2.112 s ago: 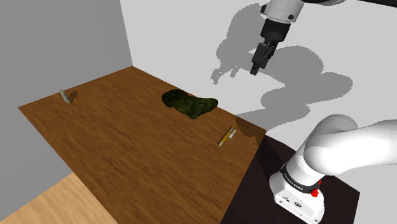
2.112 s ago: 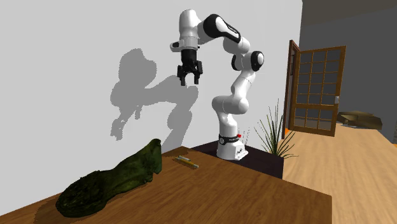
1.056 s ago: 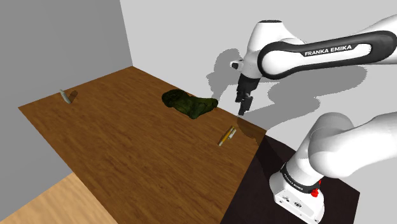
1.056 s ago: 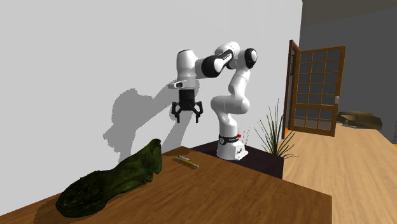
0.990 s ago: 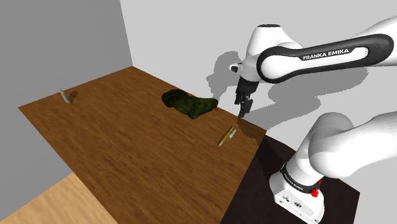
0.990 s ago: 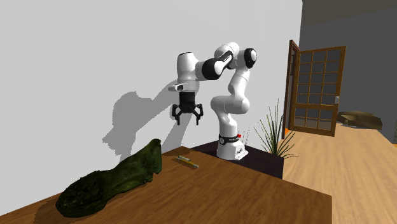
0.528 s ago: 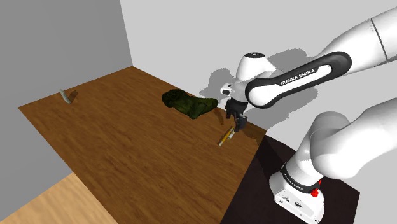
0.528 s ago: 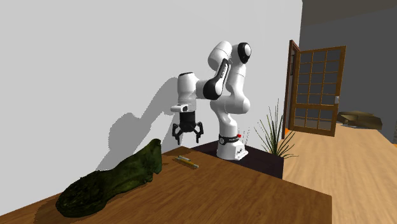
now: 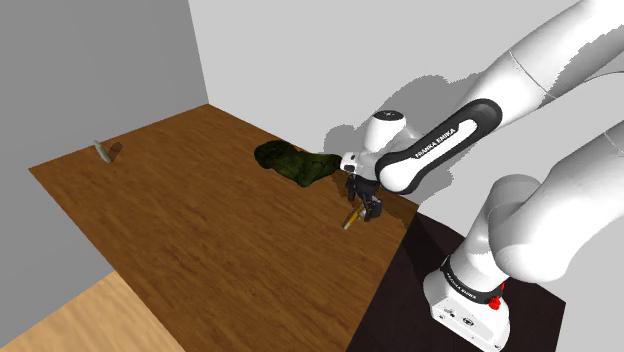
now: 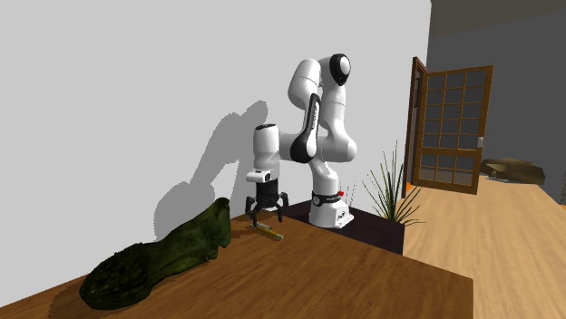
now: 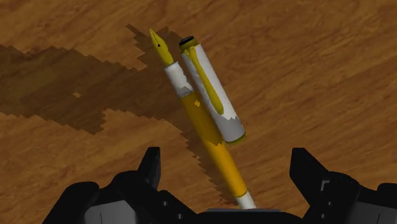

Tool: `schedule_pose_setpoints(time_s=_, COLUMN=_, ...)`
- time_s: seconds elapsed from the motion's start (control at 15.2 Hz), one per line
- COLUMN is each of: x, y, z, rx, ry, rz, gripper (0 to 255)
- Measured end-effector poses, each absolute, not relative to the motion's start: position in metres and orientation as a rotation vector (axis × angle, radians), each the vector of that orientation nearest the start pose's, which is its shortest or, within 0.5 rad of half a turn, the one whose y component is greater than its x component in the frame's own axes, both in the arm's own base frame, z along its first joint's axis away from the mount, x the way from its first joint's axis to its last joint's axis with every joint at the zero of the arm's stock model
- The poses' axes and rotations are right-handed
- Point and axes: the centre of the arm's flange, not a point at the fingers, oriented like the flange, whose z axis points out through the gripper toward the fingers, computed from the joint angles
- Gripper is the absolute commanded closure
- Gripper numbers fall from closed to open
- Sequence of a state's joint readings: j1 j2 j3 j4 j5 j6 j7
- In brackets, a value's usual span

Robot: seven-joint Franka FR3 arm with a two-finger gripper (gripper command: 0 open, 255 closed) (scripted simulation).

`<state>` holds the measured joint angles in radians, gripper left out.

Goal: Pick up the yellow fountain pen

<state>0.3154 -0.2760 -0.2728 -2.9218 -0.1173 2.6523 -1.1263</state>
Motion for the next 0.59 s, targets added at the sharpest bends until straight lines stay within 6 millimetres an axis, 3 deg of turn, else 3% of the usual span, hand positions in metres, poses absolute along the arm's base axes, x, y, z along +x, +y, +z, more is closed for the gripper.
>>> schedule_pose_setpoints(time_s=0.2, x=0.336, y=0.027, z=0.236, rx=-2.504, ry=-1.872, rz=-0.016, gripper=0)
schedule_pose_setpoints(time_s=0.26, x=0.336, y=0.027, z=0.233, rx=-2.504, ry=-1.872, rz=-0.016, gripper=255)
schedule_pose_setpoints(time_s=0.59, x=0.335, y=0.028, z=0.231, rx=-2.503, ry=-1.874, rz=-0.017, gripper=255)
